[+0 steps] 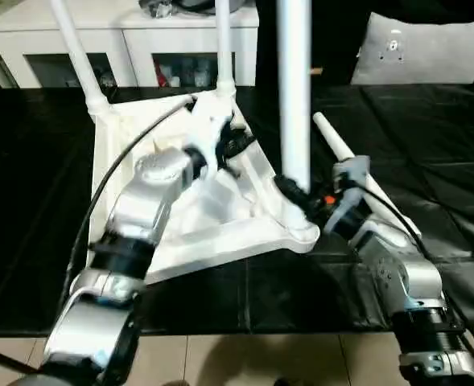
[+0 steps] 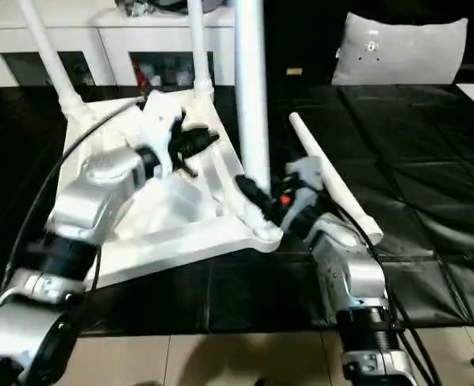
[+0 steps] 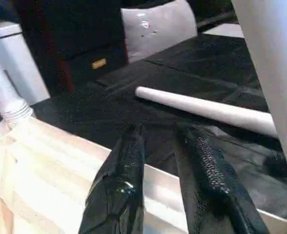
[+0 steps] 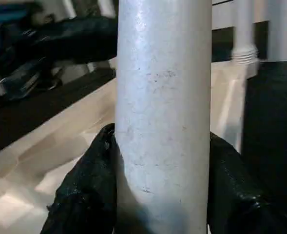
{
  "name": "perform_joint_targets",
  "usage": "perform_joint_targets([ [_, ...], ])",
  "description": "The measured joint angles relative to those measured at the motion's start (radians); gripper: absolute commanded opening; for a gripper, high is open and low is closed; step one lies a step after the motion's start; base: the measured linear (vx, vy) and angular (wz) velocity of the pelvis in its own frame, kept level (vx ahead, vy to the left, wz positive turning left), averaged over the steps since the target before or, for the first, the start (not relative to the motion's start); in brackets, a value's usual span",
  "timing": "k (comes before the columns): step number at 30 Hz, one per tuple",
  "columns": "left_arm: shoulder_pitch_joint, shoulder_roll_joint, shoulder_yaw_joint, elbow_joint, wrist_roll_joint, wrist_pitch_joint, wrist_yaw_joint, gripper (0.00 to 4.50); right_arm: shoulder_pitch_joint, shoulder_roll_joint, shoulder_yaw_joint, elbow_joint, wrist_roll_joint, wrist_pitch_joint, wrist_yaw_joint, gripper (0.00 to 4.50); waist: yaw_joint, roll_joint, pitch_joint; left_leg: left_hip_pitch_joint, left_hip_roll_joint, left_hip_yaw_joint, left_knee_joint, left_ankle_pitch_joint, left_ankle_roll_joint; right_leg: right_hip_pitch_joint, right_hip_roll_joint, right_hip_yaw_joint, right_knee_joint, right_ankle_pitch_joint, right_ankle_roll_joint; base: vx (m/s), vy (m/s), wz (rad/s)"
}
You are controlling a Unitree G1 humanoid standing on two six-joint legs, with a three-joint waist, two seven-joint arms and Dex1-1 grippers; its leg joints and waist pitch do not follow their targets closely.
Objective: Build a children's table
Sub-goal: Insert table leg to table base
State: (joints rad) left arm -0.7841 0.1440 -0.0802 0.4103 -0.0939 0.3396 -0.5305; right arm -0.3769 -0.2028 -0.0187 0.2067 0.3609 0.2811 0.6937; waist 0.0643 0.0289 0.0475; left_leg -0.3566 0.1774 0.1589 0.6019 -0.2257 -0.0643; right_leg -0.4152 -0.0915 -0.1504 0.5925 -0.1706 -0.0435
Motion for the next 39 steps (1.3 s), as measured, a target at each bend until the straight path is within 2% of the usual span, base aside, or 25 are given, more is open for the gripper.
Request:
perform_joint_targets([
  [3, -0.023, -0.029, -0.008, 0.024, 0.002, 0.005, -0.002, 1.69, 0.002, 0.000, 0.028, -0.011, -0.007, 0.002, 0.005, 1.88, 0.008, 0.000, 0.000, -0.003, 0.000, 0.000, 0.001, -0.001, 0.001, -0.003, 0.000, 0.000, 0.000, 0.000, 0.000, 0.000, 0.000, 0.00],
  [5, -0.027, -0.045, -0.025, 0.031, 0.002, 0.005, -0.010, 1.85, 0.003, 0.000, 0.028, -0.011, -0.009, 0.003, 0.003, 1.88, 0.018, 0.000, 0.000, -0.005, 0.000, 0.000, 0.002, -0.001, 0.002, -0.004, 0.000, 0.000, 0.000, 0.000, 0.000, 0.000, 0.000, 0.00],
  [9, -0.029, -0.056, -0.041, 0.042, 0.000, 0.005, -0.028, 2.14, 0.003, -0.008, 0.027, -0.011, -0.016, 0.002, 0.001, 1.88, 0.023, 0.000, 0.000, -0.005, 0.000, 0.000, 0.003, -0.001, 0.002, -0.004, 0.000, 0.000, 0.002, 0.000, 0.000, 0.000, 0.000, 0.00],
  [17, 0.031, -0.059, -0.086, -0.138, -0.068, -0.013, -0.185, 2.68, -0.002, -0.022, 0.027, -0.004, -0.055, -0.015, -0.029, 1.88, 0.027, 0.000, 0.000, -0.005, 0.000, -0.001, 0.006, 0.000, 0.002, -0.003, -0.001, 0.000, 0.003, 0.001, -0.001, 0.000, 0.000, 0.00],
  [18, 0.034, -0.054, -0.089, -0.154, -0.071, -0.012, -0.196, 2.88, -0.002, -0.026, 0.026, 0.001, -0.061, -0.018, -0.035, 1.88, 0.026, 0.000, 0.000, -0.005, 0.000, -0.001, 0.006, 0.000, 0.002, -0.003, -0.001, 0.000, 0.003, 0.001, -0.001, 0.000, 0.000, 0.00],
  [24, 0.036, -0.077, -0.150, -0.208, -0.086, -0.022, -0.257, 3.19, -0.021, -0.027, 0.024, 0.039, -0.081, -0.016, -0.057, 1.88, 0.025, 0.000, 0.000, -0.003, 0.000, -0.001, 0.006, 0.000, 0.002, -0.002, -0.001, 0.000, 0.004, 0.001, -0.001, 0.000, 0.000, 0.00],
  [25, 0.036, -0.073, -0.151, -0.209, -0.086, -0.023, -0.260, 3.43, -0.021, -0.027, 0.025, 0.038, -0.081, -0.016, -0.057, 1.88, 0.023, 0.001, 0.000, -0.002, 0.000, 0.000, 0.006, 0.000, 0.002, -0.002, -0.001, 0.000, 0.004, 0.001, -0.001, 0.000, 0.000, 0.00],
  [28, 0.036, -0.059, -0.150, -0.209, -0.077, -0.035, -0.248, 3.55, -0.021, -0.027, 0.025, 0.038, -0.083, -0.016, -0.062, 1.88, 0.022, 0.001, -0.001, -0.001, 0.001, 0.000, 0.006, 0.000, 0.002, -0.001, 0.000, 0.000, 0.004, 0.001, -0.001, 0.000, 0.000, 0.00],
  [29, 0.036, -0.052, -0.149, -0.209, -0.077, -0.035, -0.246, 3.75, -0.020, -0.026, 0.025, 0.038, -0.083, -0.016, -0.065, 1.88, 0.022, 0.001, -0.001, -0.001, 0.001, 0.000, 0.006, 0.000, 0.002, 0.000, 0.000, 0.000, 0.004, 0.001, -0.001, 0.000, 0.000, 0.00],
  [31, 0.043, -0.039, -0.146, -0.211, -0.078, -0.035, -0.244, 3.85, -0.020, -0.025, 0.025, 0.038, -0.082, -0.015, -0.069, 1.88, 0.022, 0.001, -0.001, -0.001, 0.001, 0.000, 0.006, 0.000, 0.002, 0.000, 0.000, 0.000, 0.004, 0.001, 0.000, 0.000, 0.000, 0.00],
  [34, 0.103, 0.015, -0.130, -0.237, -0.079, -0.011, -0.257, 4.02, -0.019, -0.033, 0.015, 0.038, -0.077, -0.011, -0.070, 1.88, 0.019, 0.002, -0.001, 0.000, 0.001, 0.000, 0.006, 0.000, 0.002, 0.000, 0.000, 0.000, 0.004, 0.002, -0.001, 0.000, 0.000, 0.00],
  [37, 0.175, 0.073, -0.117, -0.263, -0.093, 0.035, -0.290, 4.33, -0.017, -0.056, -0.015, 0.042, -0.075, -0.008, -0.070, 1.88, 0.022, 0.001, -0.001, -0.001, 0.001, 0.000, 0.006, 0.000, 0.002, 0.000, 0.000, 0.000, 0.004, 0.002, -0.001, 0.000, 0.000, 0.00],
  [39, 0.202, 0.102, -0.122, -0.284, -0.106, 0.058, -0.320, 4.37, -0.017, -0.061, -0.023, 0.042, -0.073, -0.007, -0.071, 1.88, 0.025, 0.001, -0.001, -0.001, 0.001, 0.000, 0.006, 0.000, 0.002, 0.000, 0.000, 0.000, 0.004, 0.002, -0.001, 0.000, 0.000, 0.00],
])
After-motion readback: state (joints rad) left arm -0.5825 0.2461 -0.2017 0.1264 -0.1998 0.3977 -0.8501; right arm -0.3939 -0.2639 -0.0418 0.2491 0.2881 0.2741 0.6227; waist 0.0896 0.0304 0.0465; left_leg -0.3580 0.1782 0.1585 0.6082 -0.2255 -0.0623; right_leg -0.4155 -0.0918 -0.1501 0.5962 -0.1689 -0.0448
